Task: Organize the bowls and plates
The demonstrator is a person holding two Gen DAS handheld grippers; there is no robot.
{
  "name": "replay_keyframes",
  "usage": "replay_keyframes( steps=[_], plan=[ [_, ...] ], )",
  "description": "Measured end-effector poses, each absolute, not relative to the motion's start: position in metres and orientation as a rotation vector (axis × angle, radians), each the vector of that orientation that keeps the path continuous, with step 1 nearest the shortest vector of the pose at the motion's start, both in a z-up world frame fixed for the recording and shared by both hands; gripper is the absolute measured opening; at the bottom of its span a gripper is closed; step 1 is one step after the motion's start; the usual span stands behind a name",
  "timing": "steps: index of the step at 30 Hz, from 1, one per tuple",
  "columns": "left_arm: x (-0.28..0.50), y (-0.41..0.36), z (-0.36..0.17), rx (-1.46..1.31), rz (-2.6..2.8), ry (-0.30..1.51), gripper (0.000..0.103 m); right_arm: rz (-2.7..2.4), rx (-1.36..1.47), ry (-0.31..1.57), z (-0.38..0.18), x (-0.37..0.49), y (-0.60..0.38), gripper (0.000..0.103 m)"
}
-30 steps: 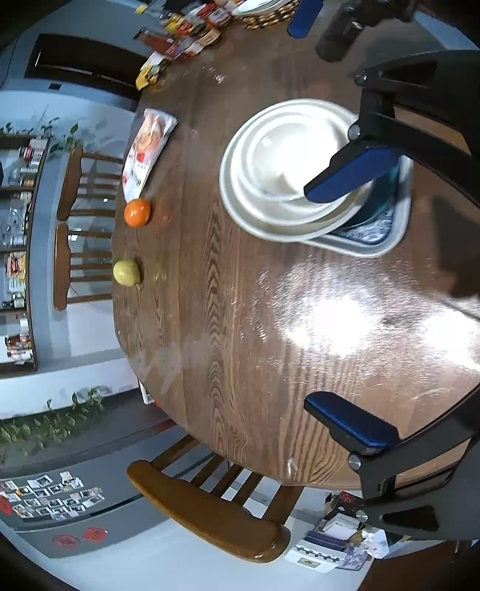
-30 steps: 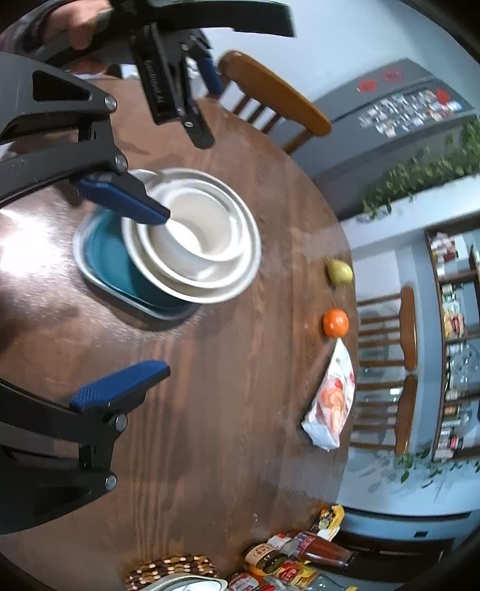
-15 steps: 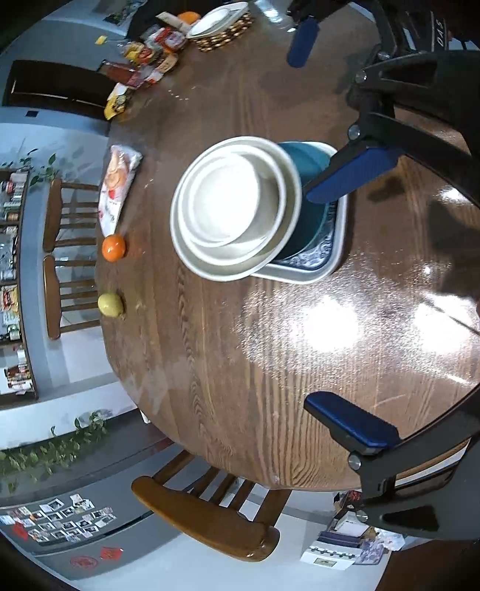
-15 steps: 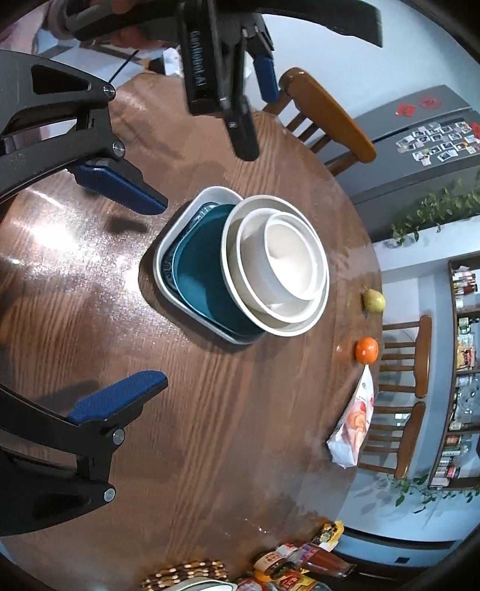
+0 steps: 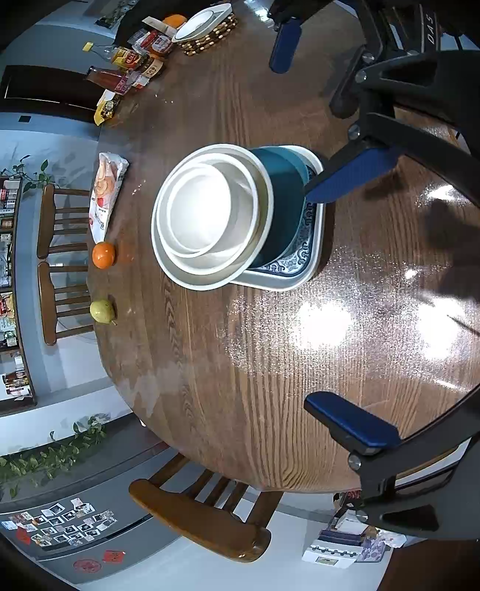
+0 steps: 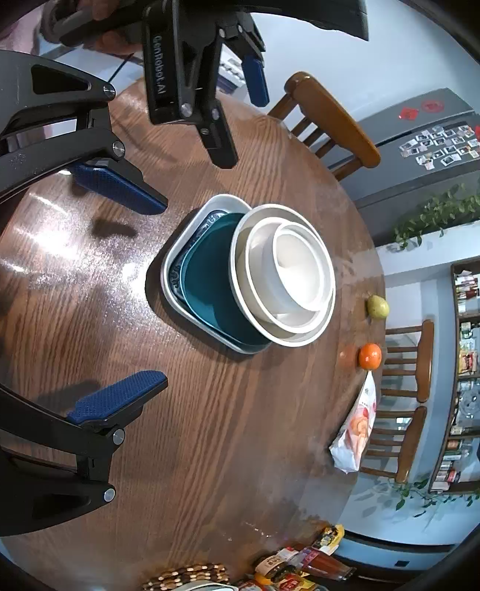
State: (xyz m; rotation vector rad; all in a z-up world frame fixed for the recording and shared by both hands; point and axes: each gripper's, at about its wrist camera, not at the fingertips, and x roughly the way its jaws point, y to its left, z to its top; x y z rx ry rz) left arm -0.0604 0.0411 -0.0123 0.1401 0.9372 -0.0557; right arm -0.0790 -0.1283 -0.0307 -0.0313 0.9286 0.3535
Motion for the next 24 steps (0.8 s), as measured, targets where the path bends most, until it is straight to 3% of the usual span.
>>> replay_keyframes(
  steps=[24],
  plan=[
    [-0.0629,0.0414,-0.0172,0.145,-0.056,0.945,0.102,0.353,-0.047,0.938,-0.0305,-0.0723,-0.1246,0.087]
  ],
)
